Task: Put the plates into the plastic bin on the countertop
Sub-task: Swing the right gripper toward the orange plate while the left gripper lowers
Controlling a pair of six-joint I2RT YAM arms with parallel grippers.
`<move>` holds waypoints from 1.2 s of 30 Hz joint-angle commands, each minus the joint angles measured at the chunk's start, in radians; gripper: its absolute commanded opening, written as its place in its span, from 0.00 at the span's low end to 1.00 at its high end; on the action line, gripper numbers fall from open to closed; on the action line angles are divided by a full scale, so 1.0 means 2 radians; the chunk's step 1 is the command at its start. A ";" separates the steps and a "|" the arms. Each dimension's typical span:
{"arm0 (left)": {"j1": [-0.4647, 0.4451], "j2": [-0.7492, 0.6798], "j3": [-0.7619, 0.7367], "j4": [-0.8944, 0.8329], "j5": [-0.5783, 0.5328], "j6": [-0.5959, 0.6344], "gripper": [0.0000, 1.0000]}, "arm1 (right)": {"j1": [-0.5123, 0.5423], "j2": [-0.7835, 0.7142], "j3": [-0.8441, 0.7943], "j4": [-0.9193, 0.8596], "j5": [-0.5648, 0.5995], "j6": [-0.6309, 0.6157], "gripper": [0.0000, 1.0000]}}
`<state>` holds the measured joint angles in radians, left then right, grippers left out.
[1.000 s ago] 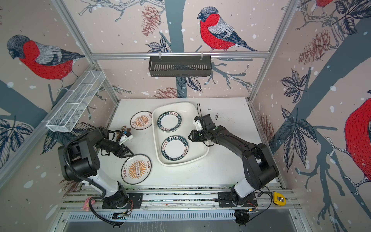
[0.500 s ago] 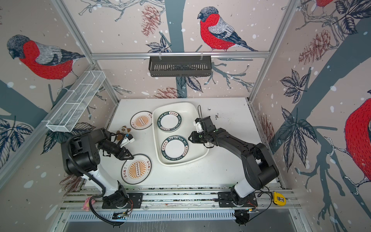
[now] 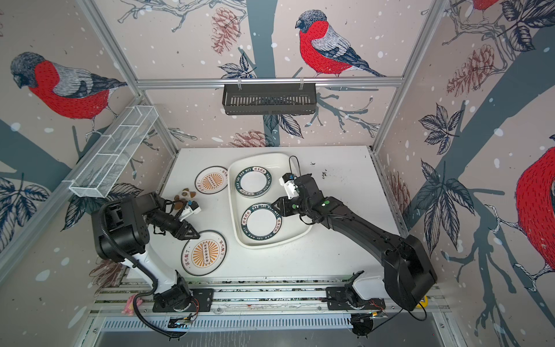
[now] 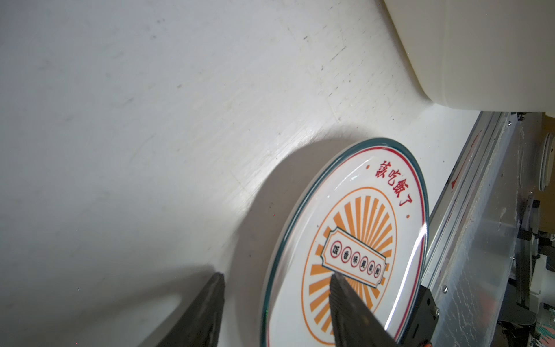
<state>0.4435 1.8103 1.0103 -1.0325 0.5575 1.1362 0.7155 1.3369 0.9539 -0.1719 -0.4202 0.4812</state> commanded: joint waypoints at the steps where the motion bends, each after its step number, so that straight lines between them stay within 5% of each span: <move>1: 0.001 -0.004 0.001 0.000 -0.003 0.006 0.58 | 0.049 -0.012 0.004 0.013 0.028 -0.007 0.35; 9: 0.001 -0.021 0.001 0.005 -0.003 0.000 0.58 | 0.209 0.037 0.022 0.025 0.106 0.016 0.35; 17: 0.001 -0.040 -0.003 0.008 0.003 -0.004 0.58 | 0.319 0.174 0.112 -0.022 0.155 0.018 0.30; 36: 0.006 -0.077 -0.019 0.002 0.009 -0.004 0.58 | 0.356 0.369 0.253 -0.093 0.140 0.031 0.19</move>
<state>0.4511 1.6653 0.9833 -0.9962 0.5652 1.1007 1.4250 2.0468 1.4326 -0.3130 -0.1459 0.5453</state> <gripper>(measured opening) 0.584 0.186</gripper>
